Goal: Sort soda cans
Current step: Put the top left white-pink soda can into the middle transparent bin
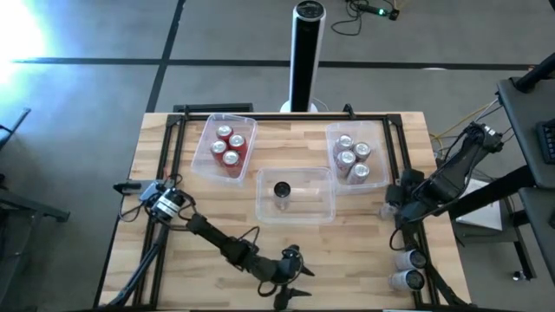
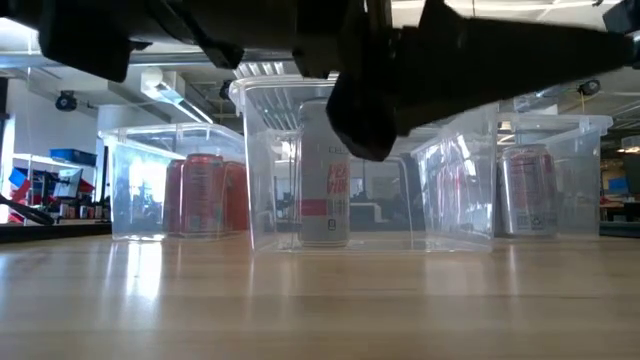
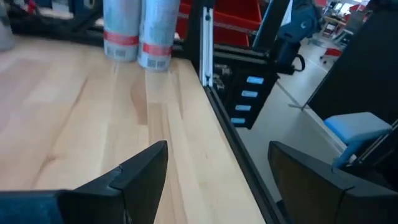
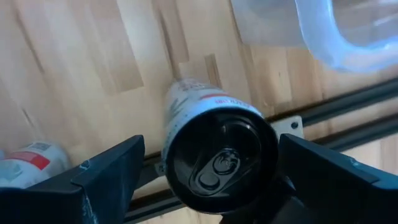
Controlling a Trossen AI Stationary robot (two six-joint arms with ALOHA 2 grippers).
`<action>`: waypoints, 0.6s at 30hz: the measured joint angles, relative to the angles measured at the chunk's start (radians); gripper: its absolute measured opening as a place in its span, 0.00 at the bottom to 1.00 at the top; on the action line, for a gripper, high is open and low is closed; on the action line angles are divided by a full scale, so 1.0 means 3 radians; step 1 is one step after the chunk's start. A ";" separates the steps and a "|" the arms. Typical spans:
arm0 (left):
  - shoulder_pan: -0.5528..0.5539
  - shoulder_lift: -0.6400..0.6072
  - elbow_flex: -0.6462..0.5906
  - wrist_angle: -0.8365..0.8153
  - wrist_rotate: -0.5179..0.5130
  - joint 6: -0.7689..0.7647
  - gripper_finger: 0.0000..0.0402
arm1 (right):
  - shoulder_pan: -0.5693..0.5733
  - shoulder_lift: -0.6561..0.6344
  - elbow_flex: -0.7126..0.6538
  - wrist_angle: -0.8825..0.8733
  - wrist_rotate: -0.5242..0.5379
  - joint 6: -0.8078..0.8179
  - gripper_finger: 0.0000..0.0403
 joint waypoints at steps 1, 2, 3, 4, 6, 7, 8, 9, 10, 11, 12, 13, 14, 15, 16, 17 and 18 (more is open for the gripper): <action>0.0001 0.0000 0.0003 0.0024 -0.0008 0.0024 0.65 | 0.0000 -0.0001 -0.0027 0.0000 -0.0016 0.0040 0.91; 0.0000 0.0000 0.0003 0.0056 -0.0018 0.0047 0.65 | 0.0000 -0.0001 -0.0050 0.0005 -0.0029 0.0086 0.90; -0.0001 0.0000 0.0003 0.0085 -0.0062 0.0046 0.65 | 0.0000 -0.0001 -0.0074 0.0015 -0.0049 0.0112 0.89; -0.0003 0.0000 0.0003 0.0105 -0.0107 0.0018 0.65 | 0.0000 -0.0001 -0.0092 0.0026 -0.0059 0.0134 0.87; -0.0022 0.0000 0.0029 0.0103 -0.0176 -0.0038 0.65 | 0.0000 -0.0001 -0.0129 0.0066 -0.0071 0.0151 0.83; -0.0036 0.0000 0.0048 0.0104 -0.0189 -0.0043 0.65 | 0.0000 -0.0001 -0.0147 0.0096 -0.0077 0.0151 0.81; -0.0052 0.0000 0.0066 0.0107 -0.0236 -0.0042 0.65 | 0.0000 -0.0001 -0.0161 0.0131 -0.0073 0.0151 0.78; -0.0072 -0.0003 0.0086 0.0110 -0.0341 -0.0027 0.65 | 0.0000 -0.0001 -0.0173 0.0163 -0.0064 0.0151 0.75; -0.0102 -0.0014 0.0097 0.0111 -0.0511 0.0011 0.65 | -0.0001 -0.0001 -0.0178 0.0189 -0.0064 0.0150 0.72; -0.0142 -0.0031 0.0097 0.0105 -0.0704 0.0073 0.65 | -0.0001 0.0000 -0.0182 0.0202 -0.0062 0.0152 0.69; -0.0184 -0.0054 0.0091 0.0101 -0.0879 0.0150 0.65 | -0.0001 0.0003 -0.0184 0.0208 -0.0061 0.0152 0.66; -0.0232 -0.0090 0.0065 0.0095 -0.1029 0.0228 0.65 | -0.0001 0.0003 -0.0185 0.0214 -0.0060 0.0152 0.63; -0.0285 -0.0132 0.0028 0.0089 -0.1181 0.0298 0.65 | -0.0001 0.0003 -0.0184 0.0228 -0.0058 0.0154 0.63; -0.0335 -0.0173 -0.0008 0.0091 -0.1290 0.0374 0.65 | -0.0001 0.0006 -0.0177 0.0254 -0.0061 0.0167 0.63; -0.0383 -0.0225 -0.0059 0.0080 -0.1345 0.0450 0.65 | -0.0001 0.0010 -0.0157 0.0302 -0.0069 0.0188 0.63; -0.0433 -0.0303 -0.0134 0.0031 -0.1398 0.0516 0.65 | -0.0001 0.0029 -0.0117 0.0381 -0.0105 0.0224 0.63; -0.0482 -0.0409 -0.0227 -0.0069 -0.1447 0.0537 0.65 | -0.0001 0.0057 -0.0053 0.0484 -0.0154 0.0258 0.63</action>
